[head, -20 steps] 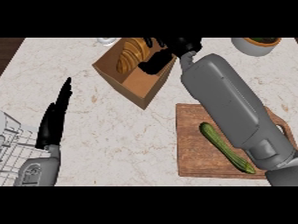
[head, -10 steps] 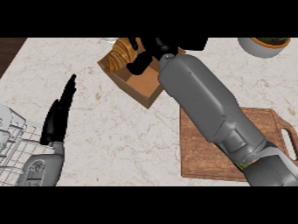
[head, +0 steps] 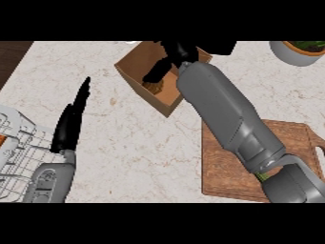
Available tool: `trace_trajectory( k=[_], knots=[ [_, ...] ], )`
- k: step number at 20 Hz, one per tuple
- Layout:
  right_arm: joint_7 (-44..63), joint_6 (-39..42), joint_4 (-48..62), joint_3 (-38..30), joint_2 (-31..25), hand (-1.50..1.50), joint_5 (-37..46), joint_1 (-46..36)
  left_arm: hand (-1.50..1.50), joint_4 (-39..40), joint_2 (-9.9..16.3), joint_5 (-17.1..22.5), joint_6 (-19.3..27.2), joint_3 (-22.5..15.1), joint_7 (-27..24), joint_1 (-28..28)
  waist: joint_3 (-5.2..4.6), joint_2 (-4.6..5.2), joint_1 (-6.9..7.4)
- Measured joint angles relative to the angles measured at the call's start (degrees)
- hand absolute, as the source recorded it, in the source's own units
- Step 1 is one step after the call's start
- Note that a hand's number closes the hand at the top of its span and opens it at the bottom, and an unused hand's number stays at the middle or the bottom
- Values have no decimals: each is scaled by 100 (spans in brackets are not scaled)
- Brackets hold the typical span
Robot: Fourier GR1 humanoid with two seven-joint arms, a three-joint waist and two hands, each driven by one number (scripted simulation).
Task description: Pick the croissant from the cutting board and place it in the cardboard box
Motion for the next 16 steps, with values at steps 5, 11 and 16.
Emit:
trace_trajectory(
  k=[5,11,16],
  knots=[
    [-532,-349,101,-195,7,-150,-261,-55,0,33,-3,-16,31,-22,-27,-31,4,5,31],
    [-1183,-836,53,-725,9,-150,-764,-94,0,1,16,-30,68,52,16,60,12,-34,-83],
    [-1786,-733,57,-1259,-191,-150,-1213,17,0,-79,47,32,72,147,-21,205,30,-73,-243]
  ],
)
